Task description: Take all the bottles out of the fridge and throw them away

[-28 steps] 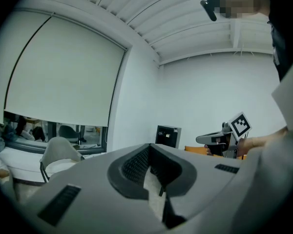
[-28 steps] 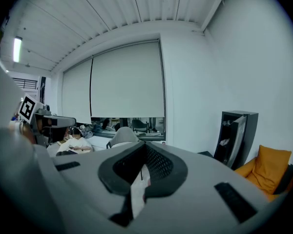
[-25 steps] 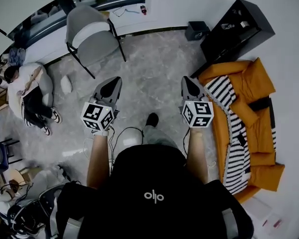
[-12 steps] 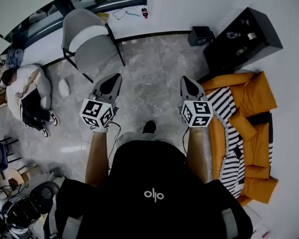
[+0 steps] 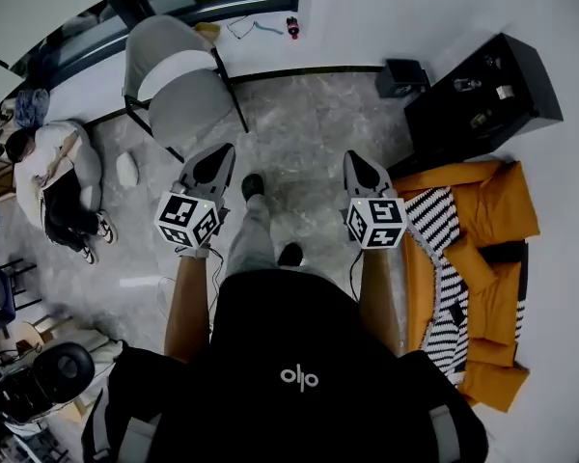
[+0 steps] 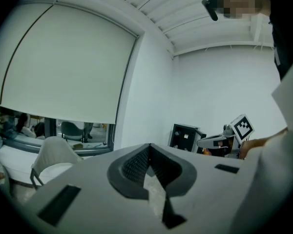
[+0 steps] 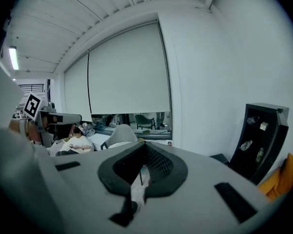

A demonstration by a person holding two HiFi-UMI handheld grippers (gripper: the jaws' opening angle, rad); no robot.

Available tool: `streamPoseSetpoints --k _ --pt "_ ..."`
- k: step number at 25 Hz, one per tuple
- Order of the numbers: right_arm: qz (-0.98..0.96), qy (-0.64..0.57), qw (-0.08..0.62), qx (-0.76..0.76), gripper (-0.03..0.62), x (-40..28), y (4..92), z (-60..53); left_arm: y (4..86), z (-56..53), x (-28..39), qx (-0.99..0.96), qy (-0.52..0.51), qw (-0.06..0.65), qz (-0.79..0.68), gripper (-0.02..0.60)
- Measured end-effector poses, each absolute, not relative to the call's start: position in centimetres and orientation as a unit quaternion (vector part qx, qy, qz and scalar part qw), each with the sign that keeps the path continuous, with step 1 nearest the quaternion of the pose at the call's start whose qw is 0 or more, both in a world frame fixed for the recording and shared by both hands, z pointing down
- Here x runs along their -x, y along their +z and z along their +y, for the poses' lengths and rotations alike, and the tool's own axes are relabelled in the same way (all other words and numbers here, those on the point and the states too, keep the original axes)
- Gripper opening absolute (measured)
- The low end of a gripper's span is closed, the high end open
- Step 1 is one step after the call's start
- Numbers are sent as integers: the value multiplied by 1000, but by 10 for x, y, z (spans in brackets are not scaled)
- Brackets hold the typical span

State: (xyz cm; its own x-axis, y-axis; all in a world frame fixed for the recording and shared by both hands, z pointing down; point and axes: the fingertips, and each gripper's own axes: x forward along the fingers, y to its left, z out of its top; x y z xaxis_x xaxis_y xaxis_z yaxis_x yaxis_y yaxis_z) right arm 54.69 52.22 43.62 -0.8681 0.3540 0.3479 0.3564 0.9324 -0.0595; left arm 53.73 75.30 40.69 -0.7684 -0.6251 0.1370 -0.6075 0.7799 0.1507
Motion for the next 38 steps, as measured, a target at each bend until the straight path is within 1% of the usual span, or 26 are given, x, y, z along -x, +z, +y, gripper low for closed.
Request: streamPoseSetpoints --k 5,13,20,23,27,38 --pt "-971 -3 171 170 2 -481 431 516 398 740 -457 -353 -44 81 -931 5" --pt "-980 6 162 119 2 -356 407 506 372 702 -308 -429 -31 74 -900 6" --pt "-983 12 171 70 2 -273 406 506 375 683 -210 -488 -33 86 -868 6" --pt "-983 16 179 43 2 -256 413 506 383 676 -183 -514 -39 94 -852 6" --pt "-981 17 192 -3 2 -253 423 491 388 652 -161 -555 -38 100 -825 5" --pt "-972 70 182 -131 2 -269 437 403 405 561 -149 -636 -30 117 -762 5"
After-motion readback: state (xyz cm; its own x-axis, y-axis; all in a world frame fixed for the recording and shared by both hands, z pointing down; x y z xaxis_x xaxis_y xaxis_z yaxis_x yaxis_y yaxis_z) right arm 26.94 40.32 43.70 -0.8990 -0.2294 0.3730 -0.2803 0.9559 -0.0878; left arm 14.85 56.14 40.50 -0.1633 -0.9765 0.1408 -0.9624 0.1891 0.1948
